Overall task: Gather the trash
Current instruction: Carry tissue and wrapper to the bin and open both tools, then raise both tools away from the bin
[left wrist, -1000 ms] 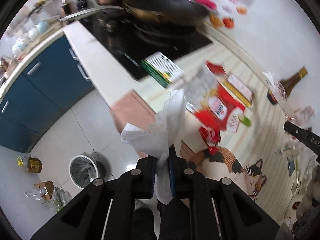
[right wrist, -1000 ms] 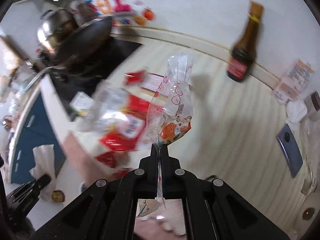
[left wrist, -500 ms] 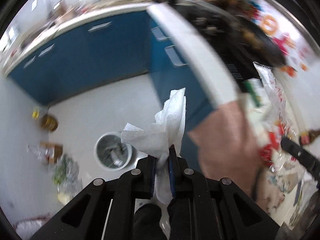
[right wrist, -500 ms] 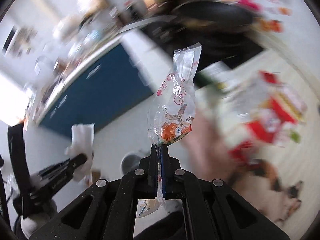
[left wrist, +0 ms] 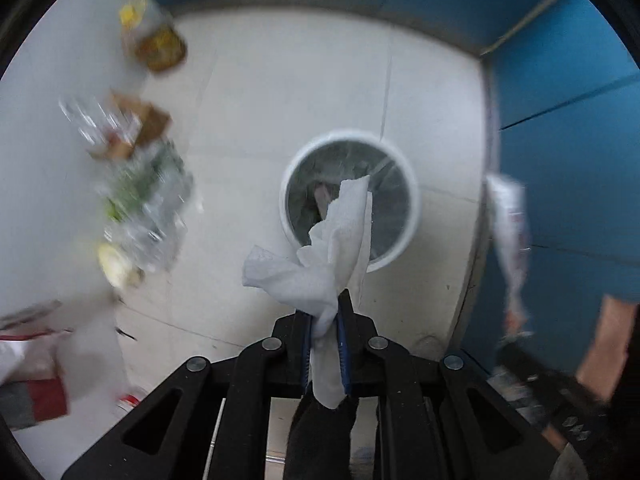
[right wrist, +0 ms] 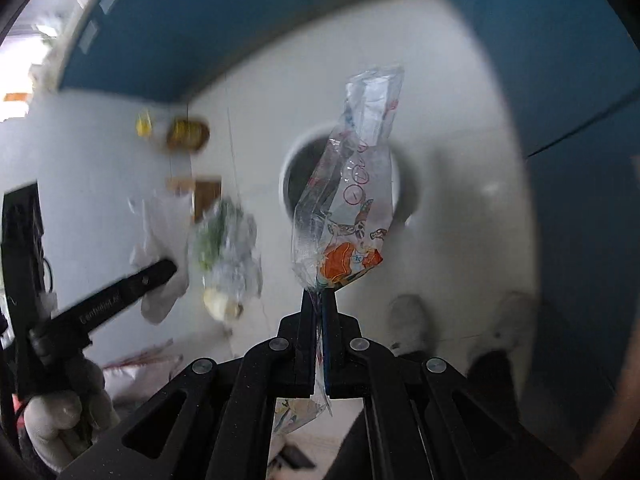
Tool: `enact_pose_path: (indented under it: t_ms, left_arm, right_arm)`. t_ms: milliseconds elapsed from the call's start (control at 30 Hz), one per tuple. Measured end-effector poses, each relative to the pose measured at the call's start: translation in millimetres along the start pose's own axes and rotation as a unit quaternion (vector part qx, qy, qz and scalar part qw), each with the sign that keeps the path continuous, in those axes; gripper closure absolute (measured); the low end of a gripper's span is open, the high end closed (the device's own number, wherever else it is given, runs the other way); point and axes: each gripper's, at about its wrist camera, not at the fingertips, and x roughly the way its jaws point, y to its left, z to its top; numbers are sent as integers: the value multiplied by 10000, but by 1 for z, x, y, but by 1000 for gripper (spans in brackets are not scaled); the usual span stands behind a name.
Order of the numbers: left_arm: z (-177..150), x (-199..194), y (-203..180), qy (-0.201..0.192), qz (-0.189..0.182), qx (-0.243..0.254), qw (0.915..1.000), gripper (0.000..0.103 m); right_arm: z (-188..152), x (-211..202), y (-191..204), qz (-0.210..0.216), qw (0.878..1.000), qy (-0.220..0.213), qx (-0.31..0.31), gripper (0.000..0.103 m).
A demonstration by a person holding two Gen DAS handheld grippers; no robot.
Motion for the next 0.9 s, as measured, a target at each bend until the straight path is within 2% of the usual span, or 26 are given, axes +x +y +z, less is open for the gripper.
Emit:
enact_pose_path:
  t_ms: [100, 167, 233, 300, 367, 400, 467, 500, 533, 600, 700, 833, 900]
  left_arm:
    - [25, 84, 21, 374, -169, -184, 9990, 94]
    - [40, 132, 27, 534, -191, -151, 9983, 94]
    - [51, 163, 28, 628, -201, -81, 9978, 92]
    - [60, 187, 27, 742, -244, 7, 9969, 88]
    - [65, 203, 27, 799, -263, 35, 9965, 87]
    - [67, 204, 27, 780, -230, 27, 9967, 83]
    - [69, 205, 28, 705, -101, 8, 9975, 57]
    - [70, 200, 25, 652, -42, 15, 9979, 26]
    - [69, 195, 27, 532, -12, 7, 9986, 12]
    - [68, 182, 28, 358, 72, 28, 9993, 11]
    - [61, 159, 31, 63, 372, 35, 9993, 7]
    - [43, 116, 36, -523, 902, 86, 9945, 7]
    - [30, 89, 37, -757, 1033, 74, 9917, 4]
  right_arm:
    - [26, 105, -25, 320, 9970, 688, 174, 101]
    - [42, 154, -39, 331, 9949, 938, 183, 101]
    - [58, 200, -53, 229, 9933, 1112, 210, 101]
    - [74, 230, -65, 94, 9928, 1171, 216, 101]
    - [92, 244, -69, -18, 9933, 1136, 208, 100]
    - [98, 249, -68, -106, 9936, 1100, 222, 99]
    - [109, 257, -65, -262, 9938, 1054, 217, 92]
    - [113, 258, -62, -344, 9940, 1020, 206, 75]
    - [115, 255, -60, -419, 9944, 952, 200, 54]
    - [115, 244, -52, -462, 9962, 735, 102, 41]
    - [113, 218, -37, -824, 9957, 356, -212, 34]
    - [99, 167, -16, -1701, 9821, -265, -770, 2]
    - [89, 138, -8, -1928, 9751, -534, -956, 0]
